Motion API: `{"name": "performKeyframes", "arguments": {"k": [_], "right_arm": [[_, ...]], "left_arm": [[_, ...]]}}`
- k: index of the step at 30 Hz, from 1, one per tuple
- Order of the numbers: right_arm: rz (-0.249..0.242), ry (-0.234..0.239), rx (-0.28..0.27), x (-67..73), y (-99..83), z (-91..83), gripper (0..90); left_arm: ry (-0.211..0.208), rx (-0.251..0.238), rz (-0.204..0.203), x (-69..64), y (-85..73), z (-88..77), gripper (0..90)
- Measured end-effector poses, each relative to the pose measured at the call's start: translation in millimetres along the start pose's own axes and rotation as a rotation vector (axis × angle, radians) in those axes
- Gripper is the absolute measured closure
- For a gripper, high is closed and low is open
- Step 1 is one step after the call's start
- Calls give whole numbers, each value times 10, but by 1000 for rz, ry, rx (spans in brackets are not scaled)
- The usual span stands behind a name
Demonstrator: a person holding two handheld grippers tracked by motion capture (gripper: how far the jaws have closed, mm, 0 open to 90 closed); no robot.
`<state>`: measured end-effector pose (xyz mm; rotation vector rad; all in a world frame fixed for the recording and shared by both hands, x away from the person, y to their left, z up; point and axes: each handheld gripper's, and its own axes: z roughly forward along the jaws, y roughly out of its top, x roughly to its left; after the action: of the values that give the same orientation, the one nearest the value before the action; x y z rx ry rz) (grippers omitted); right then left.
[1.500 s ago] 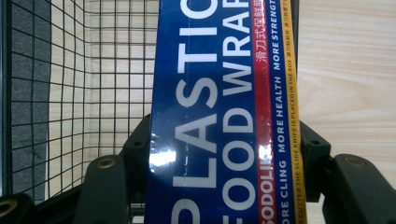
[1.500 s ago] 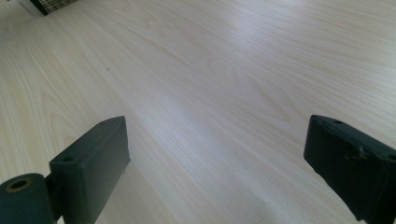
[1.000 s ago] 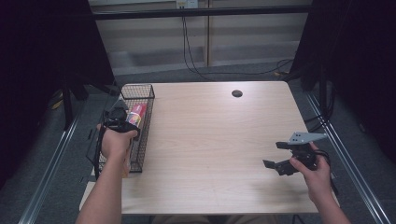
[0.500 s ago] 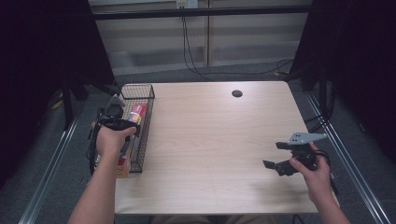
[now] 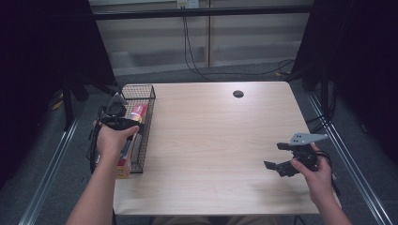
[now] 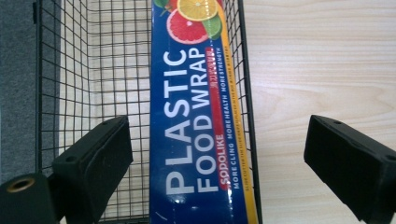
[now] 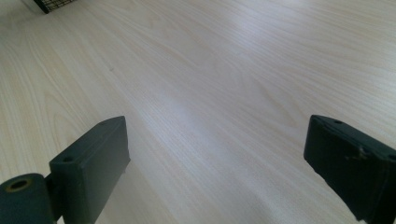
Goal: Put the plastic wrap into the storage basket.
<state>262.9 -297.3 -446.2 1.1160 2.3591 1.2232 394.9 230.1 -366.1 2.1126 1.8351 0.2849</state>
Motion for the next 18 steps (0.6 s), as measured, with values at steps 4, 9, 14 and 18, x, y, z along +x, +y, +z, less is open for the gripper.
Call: {"name": "performKeyframes", "arguments": {"k": [4, 9, 14, 18], "right_arm": [[1, -4, -2, -1, 0, -3, 63], [1, -5, -4, -4, -1, -6, 63], [1, -4, -3, 0, 0, -6, 63], [-2, -4, -5, -2, 0, -8, 63]], "left_arm": [[-15, -14, 17, -63, -4, -20, 75], [-52, -15, 55, -165, -8, -51, 72], [-74, -38, 83, -264, -9, -93, 68], [-92, -51, 98, -303, -9, -115, 68]]}}
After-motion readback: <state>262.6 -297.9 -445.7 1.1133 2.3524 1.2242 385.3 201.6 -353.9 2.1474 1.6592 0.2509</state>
